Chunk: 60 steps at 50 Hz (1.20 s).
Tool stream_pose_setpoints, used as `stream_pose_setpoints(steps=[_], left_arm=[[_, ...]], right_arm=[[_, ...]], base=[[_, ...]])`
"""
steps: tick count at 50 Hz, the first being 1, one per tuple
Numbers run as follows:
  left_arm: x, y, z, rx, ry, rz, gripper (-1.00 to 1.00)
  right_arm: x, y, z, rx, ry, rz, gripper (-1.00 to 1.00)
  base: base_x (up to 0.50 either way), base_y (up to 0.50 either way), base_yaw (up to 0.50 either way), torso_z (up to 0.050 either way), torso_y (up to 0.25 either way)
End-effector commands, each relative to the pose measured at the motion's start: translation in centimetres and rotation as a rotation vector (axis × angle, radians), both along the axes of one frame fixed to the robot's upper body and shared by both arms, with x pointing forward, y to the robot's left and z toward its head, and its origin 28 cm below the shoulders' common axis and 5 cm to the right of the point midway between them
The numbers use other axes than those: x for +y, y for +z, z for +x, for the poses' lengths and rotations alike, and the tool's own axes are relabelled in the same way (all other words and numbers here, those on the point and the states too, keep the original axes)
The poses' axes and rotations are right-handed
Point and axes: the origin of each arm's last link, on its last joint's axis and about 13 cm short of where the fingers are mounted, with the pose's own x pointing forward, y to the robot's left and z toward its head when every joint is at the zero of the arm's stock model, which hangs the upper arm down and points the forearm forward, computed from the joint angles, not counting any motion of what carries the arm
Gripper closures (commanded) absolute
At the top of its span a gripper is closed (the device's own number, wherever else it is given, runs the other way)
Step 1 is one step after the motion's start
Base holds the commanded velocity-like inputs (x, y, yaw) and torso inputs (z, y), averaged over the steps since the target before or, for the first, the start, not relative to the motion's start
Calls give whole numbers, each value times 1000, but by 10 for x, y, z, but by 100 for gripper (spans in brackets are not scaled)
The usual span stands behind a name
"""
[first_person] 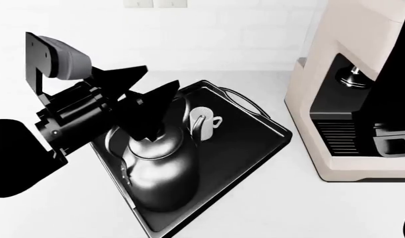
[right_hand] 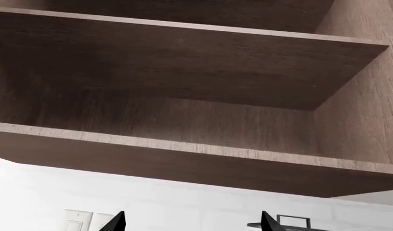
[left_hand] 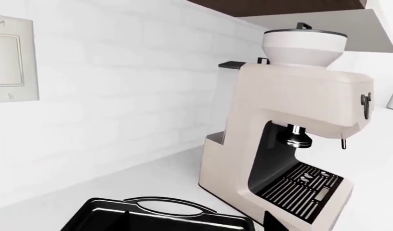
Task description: Pick the kettle from the counter and place it on the tray. Then pick the mug from the cabinet and place it on the tray. Then close the cabinet doors.
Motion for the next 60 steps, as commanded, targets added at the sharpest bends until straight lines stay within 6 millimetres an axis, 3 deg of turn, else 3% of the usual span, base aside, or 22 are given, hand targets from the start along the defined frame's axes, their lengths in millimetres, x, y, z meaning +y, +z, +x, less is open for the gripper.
stream_pose_setpoints(steps=[1, 9, 20, 26, 29, 34, 41, 47, 51, 60], left_arm=[[2, 0, -1, -3, 5, -3, -100], [2, 11, -4, -55, 2, -50, -100], [1, 68, -38, -315, -30, -311, -100], [4, 86, -53, -420, 112, -383, -100], [5, 87, -57, -479, 234, -406, -100], [2, 79, -84, -560, 348, -418, -100], [3, 56, -113, -761, 672, -290, -100], [5, 56, -130, -821, 739, -268, -100], [6, 59, -142, -764, 769, -362, -100], [8, 67, -144, -840, 839, -345, -100]], right_arm=[[0, 0, 0, 0, 2, -1, -100], [1, 0, 0, 1, 4, -1, -100], [2, 1, 0, 0, 9, -1, -100], [1, 2, -1, -5, 9, 2, -100], [1, 3, -1, -9, 8, 5, -100], [-1, 3, -1, -16, -10, 2, -100], [-5, 4, -3, -34, -31, -1, -100], [-9, 7, -8, -49, -39, 2, -100], [-9, 9, -9, -62, -48, -4, -100], [-12, 9, -11, -69, -68, 3, -100]], base=[[0, 0, 0, 0, 0], [0, 0, 0, 0, 0], [0, 0, 0, 0, 0], [0, 0, 0, 0, 0], [0, 0, 0, 0, 0], [0, 0, 0, 0, 0], [0, 0, 0, 0, 0], [0, 0, 0, 0, 0], [0, 0, 0, 0, 0], [0, 0, 0, 0, 0]])
